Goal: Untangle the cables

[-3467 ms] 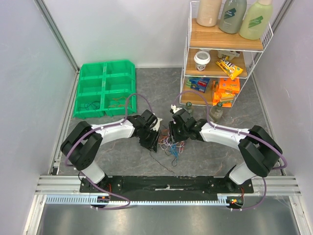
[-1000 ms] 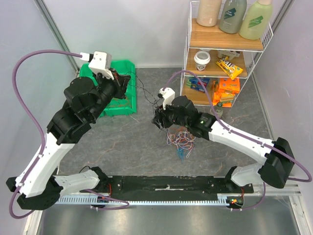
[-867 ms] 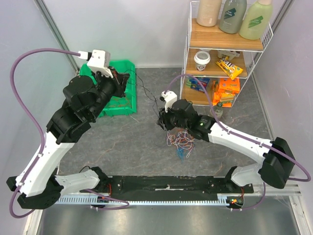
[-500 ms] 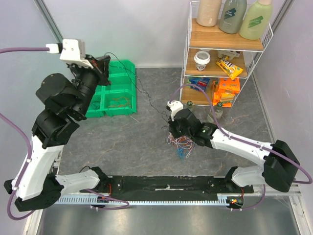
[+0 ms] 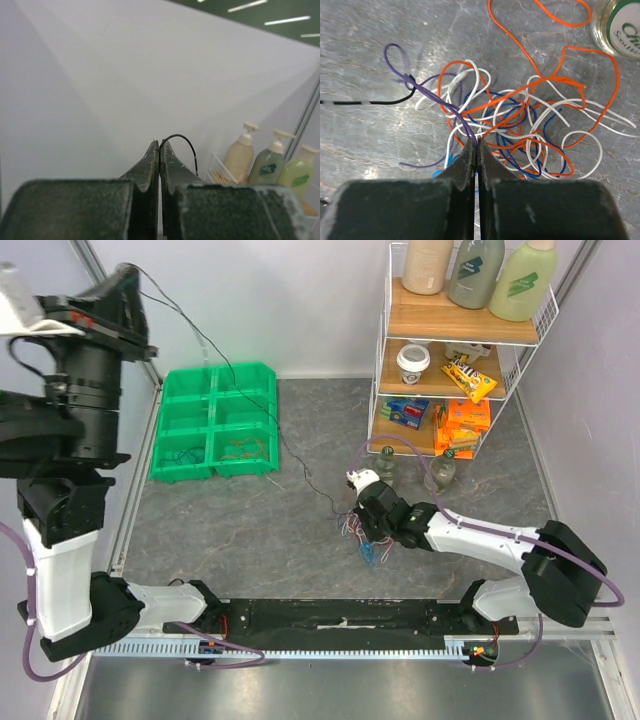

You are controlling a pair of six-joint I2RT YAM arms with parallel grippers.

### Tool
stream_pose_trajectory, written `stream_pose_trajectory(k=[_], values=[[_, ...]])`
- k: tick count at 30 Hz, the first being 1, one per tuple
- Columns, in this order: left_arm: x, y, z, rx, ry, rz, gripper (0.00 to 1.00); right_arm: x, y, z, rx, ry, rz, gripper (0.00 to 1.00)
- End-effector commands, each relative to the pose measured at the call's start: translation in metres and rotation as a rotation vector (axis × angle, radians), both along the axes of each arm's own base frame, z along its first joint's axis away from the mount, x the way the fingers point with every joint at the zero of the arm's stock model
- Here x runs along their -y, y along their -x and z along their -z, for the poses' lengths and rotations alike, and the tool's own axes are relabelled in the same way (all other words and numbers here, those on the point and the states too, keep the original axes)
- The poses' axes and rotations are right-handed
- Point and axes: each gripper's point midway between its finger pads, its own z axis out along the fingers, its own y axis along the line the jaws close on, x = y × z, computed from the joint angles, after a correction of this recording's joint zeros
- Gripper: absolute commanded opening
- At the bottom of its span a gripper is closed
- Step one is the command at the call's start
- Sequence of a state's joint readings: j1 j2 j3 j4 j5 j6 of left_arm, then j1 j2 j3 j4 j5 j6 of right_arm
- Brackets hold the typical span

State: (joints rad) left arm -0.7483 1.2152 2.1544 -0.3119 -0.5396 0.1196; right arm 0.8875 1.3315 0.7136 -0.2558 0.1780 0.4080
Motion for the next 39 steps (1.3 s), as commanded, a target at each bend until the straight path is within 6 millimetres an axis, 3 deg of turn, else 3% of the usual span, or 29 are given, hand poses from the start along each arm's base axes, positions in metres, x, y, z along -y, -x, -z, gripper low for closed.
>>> stream_pose_trajectory(k=[1, 5, 9, 12, 17, 21, 26, 34, 39], values=[[-0.023, 0.029, -0.056, 0.174, 0.041, -0.026, 0.02, 0.014, -0.002, 0.02, -0.006, 0.09, 0.025, 0.0], [-0.023, 0.036, -0.074, 0.248, 0.049, -0.016, 0.02, 0.015, -0.001, 0.025, -0.013, 0.101, 0.02, 0.0], [-0.015, 0.023, -0.065, 0.213, 0.005, -0.042, 0.02, 0.021, 0.0, 0.031, -0.024, 0.133, 0.033, 0.0], [-0.01, 0.008, -0.045, 0.14, -0.019, -0.068, 0.02, 0.024, 0.001, 0.03, -0.024, 0.143, 0.037, 0.0], [0.024, -0.023, 0.016, -0.043, -0.072, 0.004, 0.02, 0.029, 0.004, 0.025, -0.014, 0.127, 0.055, 0.0], [0.038, -0.042, 0.068, -0.172, -0.097, 0.005, 0.02, 0.037, 0.008, 0.021, -0.02, 0.132, 0.094, 0.0], [0.054, -0.065, 0.148, -0.337, -0.17, -0.014, 0.02, 0.043, 0.012, 0.01, -0.009, 0.094, 0.128, 0.0], [0.089, -0.076, 0.264, -0.568, -0.122, 0.086, 0.02, 0.045, 0.01, 0.008, -0.003, 0.101, 0.145, 0.0], [0.085, -0.086, 0.318, -0.681, -0.221, 0.013, 0.02, 0.045, 0.01, 0.007, -0.001, 0.097, 0.148, 0.0]])
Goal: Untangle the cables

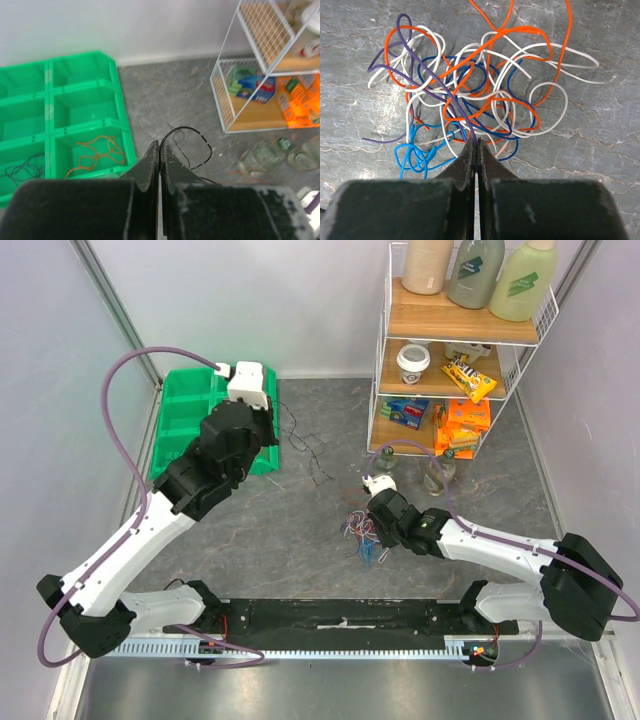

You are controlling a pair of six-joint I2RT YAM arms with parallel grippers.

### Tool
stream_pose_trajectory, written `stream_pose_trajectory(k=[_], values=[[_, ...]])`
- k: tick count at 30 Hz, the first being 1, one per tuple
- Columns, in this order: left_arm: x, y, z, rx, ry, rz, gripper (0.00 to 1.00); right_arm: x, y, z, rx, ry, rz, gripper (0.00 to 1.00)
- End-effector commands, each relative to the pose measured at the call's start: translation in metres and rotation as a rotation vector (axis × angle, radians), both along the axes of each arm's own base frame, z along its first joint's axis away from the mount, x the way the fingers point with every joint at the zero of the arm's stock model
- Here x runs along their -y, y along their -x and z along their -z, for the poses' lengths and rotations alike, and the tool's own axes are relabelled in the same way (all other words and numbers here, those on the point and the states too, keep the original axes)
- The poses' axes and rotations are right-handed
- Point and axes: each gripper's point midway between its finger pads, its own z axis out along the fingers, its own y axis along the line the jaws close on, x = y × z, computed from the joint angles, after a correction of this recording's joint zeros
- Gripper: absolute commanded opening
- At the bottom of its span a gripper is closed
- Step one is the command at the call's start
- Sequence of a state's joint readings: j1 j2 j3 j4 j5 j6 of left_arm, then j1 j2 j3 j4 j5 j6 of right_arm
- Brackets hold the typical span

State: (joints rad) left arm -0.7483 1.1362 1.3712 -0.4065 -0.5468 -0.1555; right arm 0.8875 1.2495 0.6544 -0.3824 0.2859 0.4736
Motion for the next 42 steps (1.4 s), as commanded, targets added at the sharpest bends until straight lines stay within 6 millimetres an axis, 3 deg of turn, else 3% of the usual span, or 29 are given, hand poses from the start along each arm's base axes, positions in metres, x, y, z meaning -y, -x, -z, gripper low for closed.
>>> stream_pose_trajectory(k=[1, 6, 8, 12, 16, 21, 24, 28, 32, 36, 40, 42], values=[[-0.005, -0.003, 0.024, -0.052, 0.009, -0.059, 0.02, 0.003, -0.004, -0.003, 0.021, 0.002, 0.033, 0.0], [-0.003, -0.013, 0.079, -0.196, -0.099, -0.09, 0.02, 0.004, -0.006, -0.003, 0.026, 0.009, 0.039, 0.0], [0.009, -0.022, 0.104, -0.269, -0.118, -0.067, 0.02, 0.004, -0.006, -0.003, 0.024, 0.018, 0.034, 0.0], [0.027, -0.044, 0.149, -0.403, -0.148, -0.024, 0.02, 0.003, -0.007, -0.003, 0.024, 0.024, 0.024, 0.0], [0.022, -0.075, 0.192, -0.526, -0.215, -0.073, 0.02, 0.002, -0.008, 0.001, 0.015, 0.042, 0.023, 0.0], [0.029, -0.103, 0.233, -0.615, -0.241, -0.063, 0.02, 0.002, -0.006, 0.003, 0.003, 0.042, 0.022, 0.0], [0.036, -0.109, 0.248, -0.674, -0.247, -0.036, 0.02, 0.002, -0.005, 0.004, -0.002, 0.042, 0.025, 0.0], [0.038, -0.104, 0.252, -0.701, -0.247, -0.014, 0.02, 0.003, -0.006, 0.005, 0.0, 0.049, 0.026, 0.0], [0.024, -0.081, 0.221, -0.681, -0.225, -0.014, 0.02, 0.004, -0.008, 0.004, 0.007, 0.055, 0.027, 0.0], [0.004, -0.04, 0.178, -0.638, -0.197, 0.012, 0.02, 0.003, -0.01, 0.007, 0.006, 0.065, 0.024, 0.0], [0.015, 0.015, 0.138, -0.565, -0.106, 0.271, 0.02, -0.001, -0.012, 0.012, -0.005, 0.059, 0.012, 0.0], [0.005, 0.046, 0.116, -0.51, -0.046, 0.309, 0.01, -0.003, -0.011, 0.015, -0.015, 0.056, 0.003, 0.0]])
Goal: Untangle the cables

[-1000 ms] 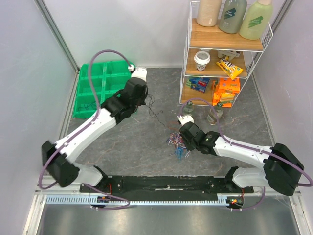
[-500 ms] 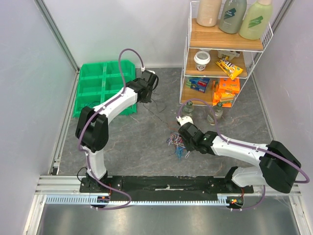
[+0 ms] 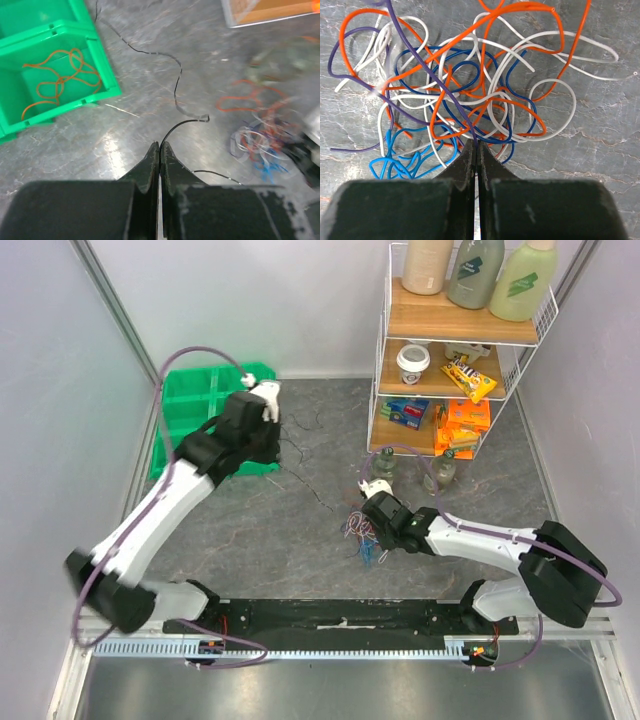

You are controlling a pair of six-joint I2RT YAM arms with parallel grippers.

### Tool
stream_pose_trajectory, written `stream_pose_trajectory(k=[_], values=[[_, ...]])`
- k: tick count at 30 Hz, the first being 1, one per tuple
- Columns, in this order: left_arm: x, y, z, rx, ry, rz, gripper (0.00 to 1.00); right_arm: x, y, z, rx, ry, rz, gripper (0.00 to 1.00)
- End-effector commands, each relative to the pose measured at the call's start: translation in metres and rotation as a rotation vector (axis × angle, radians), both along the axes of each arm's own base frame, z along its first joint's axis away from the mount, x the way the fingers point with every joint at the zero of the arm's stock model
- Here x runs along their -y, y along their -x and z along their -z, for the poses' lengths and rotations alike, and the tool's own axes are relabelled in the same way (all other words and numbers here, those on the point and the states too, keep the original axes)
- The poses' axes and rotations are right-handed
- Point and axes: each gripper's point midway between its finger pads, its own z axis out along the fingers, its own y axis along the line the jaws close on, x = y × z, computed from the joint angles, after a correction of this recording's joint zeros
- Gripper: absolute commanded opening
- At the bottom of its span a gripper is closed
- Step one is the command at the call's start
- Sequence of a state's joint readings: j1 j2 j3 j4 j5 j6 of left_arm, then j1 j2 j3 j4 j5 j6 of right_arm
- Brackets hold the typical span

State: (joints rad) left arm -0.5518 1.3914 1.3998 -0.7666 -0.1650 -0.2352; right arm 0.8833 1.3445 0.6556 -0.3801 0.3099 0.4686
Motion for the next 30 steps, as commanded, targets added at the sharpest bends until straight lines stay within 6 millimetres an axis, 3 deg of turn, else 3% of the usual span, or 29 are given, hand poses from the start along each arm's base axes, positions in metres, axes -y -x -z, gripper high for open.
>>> stream_pose_trajectory(k=[1, 7, 9, 11, 13, 18, 22, 27, 30], values=[[-0.009, 0.064, -0.042, 0.069, 0.153, 0.107, 0.02, -0.014, -0.011, -0.006, 0.022, -0.035, -0.015, 0.0], [-0.095, 0.1, -0.059, 0.153, 0.047, -0.219, 0.02, -0.018, -0.009, -0.002, 0.006, -0.057, -0.024, 0.0], [-0.105, 0.102, -0.062, 0.187, 0.043, -0.26, 0.02, -0.018, -0.009, -0.002, 0.007, -0.056, -0.026, 0.0], [-0.102, 0.097, -0.055, 0.186, 0.04, -0.252, 0.02, -0.017, -0.009, -0.002, 0.009, -0.053, -0.028, 0.0], [-0.09, 0.085, -0.034, 0.11, 0.045, -0.286, 0.02, -0.017, -0.01, -0.004, 0.016, -0.052, -0.03, 0.0], [-0.048, 0.055, 0.055, -0.167, 0.015, -0.295, 0.02, -0.013, -0.013, -0.006, 0.031, -0.053, -0.014, 0.0], [-0.046, 0.048, 0.116, -0.345, -0.124, -0.338, 0.02, -0.01, -0.013, -0.009, 0.041, -0.054, -0.003, 0.0], [-0.05, 0.042, 0.151, -0.384, -0.19, -0.321, 0.03, -0.009, -0.013, -0.011, 0.048, -0.057, 0.0, 0.0], [-0.045, 0.038, 0.159, -0.39, -0.16, -0.276, 0.17, -0.008, -0.013, -0.009, 0.047, -0.051, 0.004, 0.0]])
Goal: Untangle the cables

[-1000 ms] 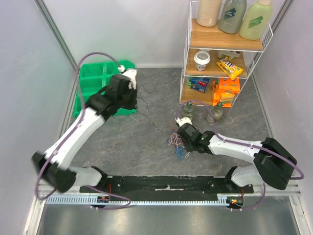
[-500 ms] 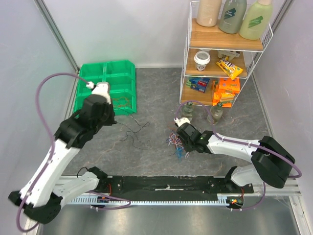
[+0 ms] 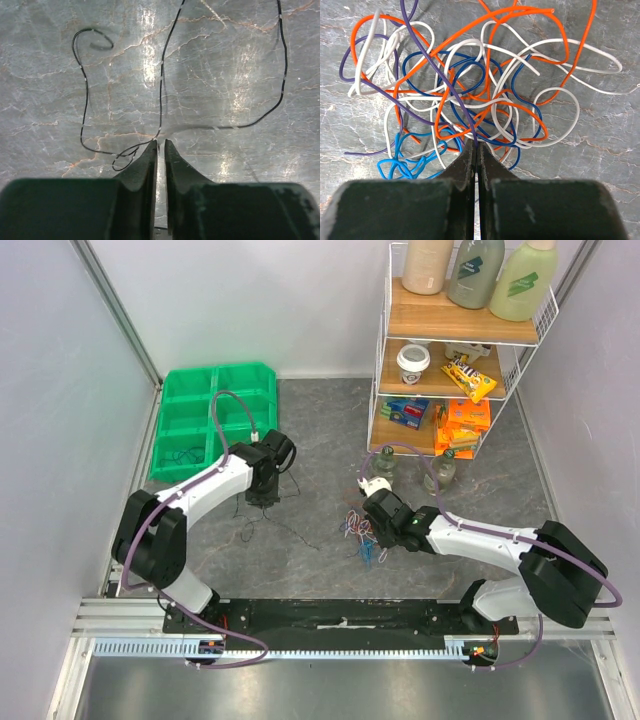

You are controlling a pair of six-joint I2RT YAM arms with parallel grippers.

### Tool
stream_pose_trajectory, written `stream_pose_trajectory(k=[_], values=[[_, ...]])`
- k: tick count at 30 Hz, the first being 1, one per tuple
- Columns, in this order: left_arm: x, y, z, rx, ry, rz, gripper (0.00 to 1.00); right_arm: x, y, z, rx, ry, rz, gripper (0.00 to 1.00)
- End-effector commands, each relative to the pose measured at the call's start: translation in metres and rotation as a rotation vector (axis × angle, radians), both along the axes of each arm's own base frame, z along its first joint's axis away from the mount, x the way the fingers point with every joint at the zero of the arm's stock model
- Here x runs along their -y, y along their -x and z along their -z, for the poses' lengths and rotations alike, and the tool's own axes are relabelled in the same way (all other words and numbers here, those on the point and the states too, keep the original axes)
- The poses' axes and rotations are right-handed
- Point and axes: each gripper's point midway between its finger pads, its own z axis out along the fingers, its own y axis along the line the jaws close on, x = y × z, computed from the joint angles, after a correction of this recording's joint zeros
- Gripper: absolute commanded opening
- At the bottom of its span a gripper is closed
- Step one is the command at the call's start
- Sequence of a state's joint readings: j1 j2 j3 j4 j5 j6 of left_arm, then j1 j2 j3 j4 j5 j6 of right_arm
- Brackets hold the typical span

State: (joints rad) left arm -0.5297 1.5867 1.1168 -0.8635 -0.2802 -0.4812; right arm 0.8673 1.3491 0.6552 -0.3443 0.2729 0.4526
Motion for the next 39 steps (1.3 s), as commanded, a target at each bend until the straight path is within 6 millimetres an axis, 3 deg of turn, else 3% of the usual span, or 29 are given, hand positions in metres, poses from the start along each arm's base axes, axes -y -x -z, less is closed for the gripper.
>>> stream_pose_trajectory(k=[1, 5, 9, 10, 11, 16, 27, 33, 39], values=[[0.013, -0.02, -0.006, 0.075, 0.094, 0.011, 0.21, -0.002, -0.01, -0.009, 0.049, -0.019, 0.021, 0.0], [0.012, -0.022, -0.019, 0.109, 0.105, 0.021, 0.42, -0.002, -0.011, -0.009, 0.052, -0.017, 0.025, 0.0], [0.005, -0.01, -0.029, 0.102, 0.119, -0.014, 0.86, -0.001, -0.011, -0.009, 0.052, -0.012, 0.025, 0.0], [0.003, -0.005, -0.029, 0.088, 0.121, -0.032, 0.95, -0.001, -0.011, -0.009, 0.052, -0.012, 0.025, 0.0], [0.002, 0.001, -0.031, 0.078, 0.133, -0.056, 0.96, 0.0, -0.012, -0.009, 0.052, -0.01, 0.027, 0.0], [-0.01, 0.022, -0.017, -0.037, 0.16, -0.187, 0.98, 0.0, -0.011, -0.008, 0.048, -0.008, 0.025, 0.0], [-0.034, 0.017, 0.021, -0.075, 0.114, -0.366, 0.99, 0.001, -0.013, -0.01, 0.059, -0.011, 0.033, 0.0], [-0.032, 0.0, 0.045, -0.086, 0.076, -0.349, 0.86, 0.002, -0.013, -0.011, 0.063, -0.012, 0.034, 0.0], [-0.033, 0.0, 0.056, -0.095, 0.068, -0.335, 0.43, 0.003, -0.013, -0.011, 0.064, -0.011, 0.039, 0.0]])
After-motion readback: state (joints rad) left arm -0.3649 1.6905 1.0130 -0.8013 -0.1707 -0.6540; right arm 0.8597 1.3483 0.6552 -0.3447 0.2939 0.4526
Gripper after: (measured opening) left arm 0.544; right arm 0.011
